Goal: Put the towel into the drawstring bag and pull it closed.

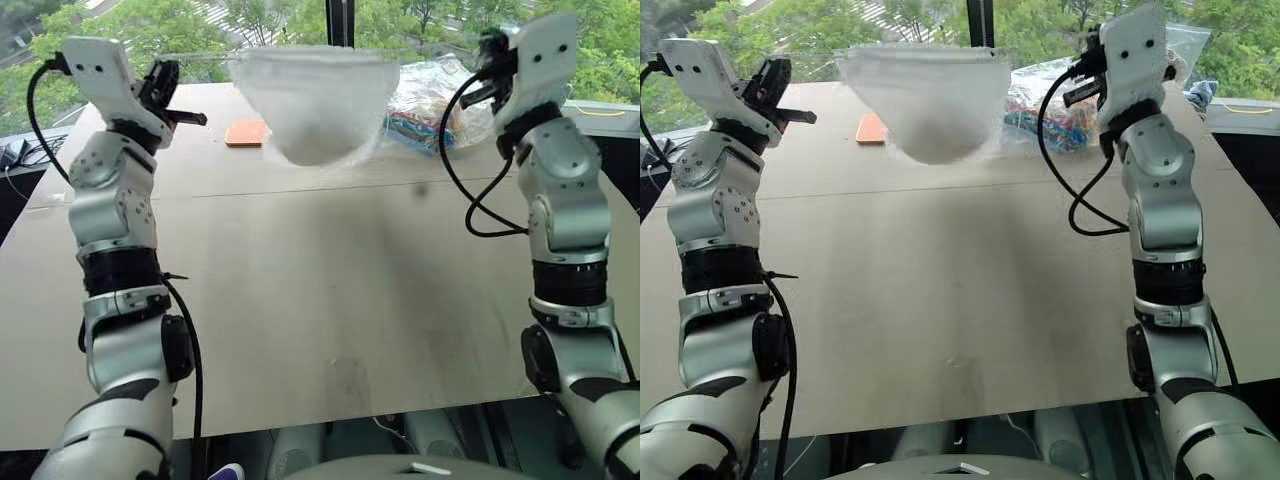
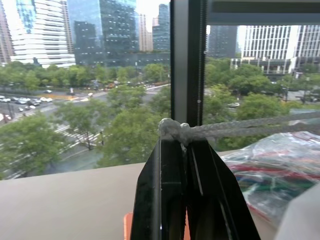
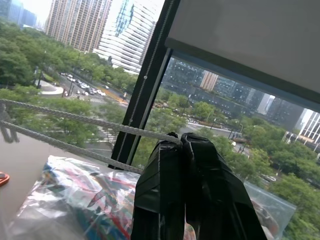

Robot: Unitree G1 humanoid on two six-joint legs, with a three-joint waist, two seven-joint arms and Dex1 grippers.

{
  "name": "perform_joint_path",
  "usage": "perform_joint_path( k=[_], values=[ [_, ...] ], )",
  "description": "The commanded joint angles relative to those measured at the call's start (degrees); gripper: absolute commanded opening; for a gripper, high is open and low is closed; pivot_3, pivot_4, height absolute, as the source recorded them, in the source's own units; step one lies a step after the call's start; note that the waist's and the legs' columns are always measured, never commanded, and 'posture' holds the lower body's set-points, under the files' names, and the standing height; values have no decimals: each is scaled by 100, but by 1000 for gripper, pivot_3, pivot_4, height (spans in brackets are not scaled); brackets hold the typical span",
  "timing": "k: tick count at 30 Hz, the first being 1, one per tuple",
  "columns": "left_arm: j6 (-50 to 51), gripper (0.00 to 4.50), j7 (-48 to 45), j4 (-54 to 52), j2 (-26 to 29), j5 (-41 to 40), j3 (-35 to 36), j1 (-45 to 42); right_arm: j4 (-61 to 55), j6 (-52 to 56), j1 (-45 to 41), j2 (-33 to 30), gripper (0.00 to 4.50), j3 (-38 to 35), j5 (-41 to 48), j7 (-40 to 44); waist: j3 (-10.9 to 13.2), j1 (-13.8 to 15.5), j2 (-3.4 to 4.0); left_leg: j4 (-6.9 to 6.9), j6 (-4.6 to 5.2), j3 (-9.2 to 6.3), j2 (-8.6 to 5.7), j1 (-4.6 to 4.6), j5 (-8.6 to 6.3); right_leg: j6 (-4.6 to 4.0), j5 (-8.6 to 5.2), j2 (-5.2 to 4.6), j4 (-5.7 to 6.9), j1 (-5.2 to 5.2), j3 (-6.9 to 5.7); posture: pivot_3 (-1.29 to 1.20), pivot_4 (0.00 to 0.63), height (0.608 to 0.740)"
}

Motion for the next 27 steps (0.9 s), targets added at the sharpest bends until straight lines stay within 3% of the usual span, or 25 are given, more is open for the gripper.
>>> perform_joint_path(
  k=[1,15,23,27],
  values=[
    [-306,40,445,333,273,225,234,-116,-341,14,-98,-212,0,-482,-89,-374,0,-3,0,0,0,0,0,0,0,0,0,0,0,0,0,0,150,740],
    [-745,40,772,1609,730,112,479,-244,-968,502,259,-842,0,-787,-123,-434,0,-3,0,1,0,0,-1,-7,0,0,0,0,5,-7,-1,0,150,740],
    [-716,40,323,1444,725,-34,384,66,-1091,736,462,-1226,0,-931,-125,-506,0,8,-1,3,0,-1,-3,-9,0,0,0,-3,5,-7,-2,0,150,740],
    [-514,40,-426,1079,653,-191,228,549,-1246,854,729,-1325,0,-955,-51,-382,0,-4,0,2,1,0,-2,-9,0,0,0,-2,5,-7,-2,0,150,740]
  ],
)
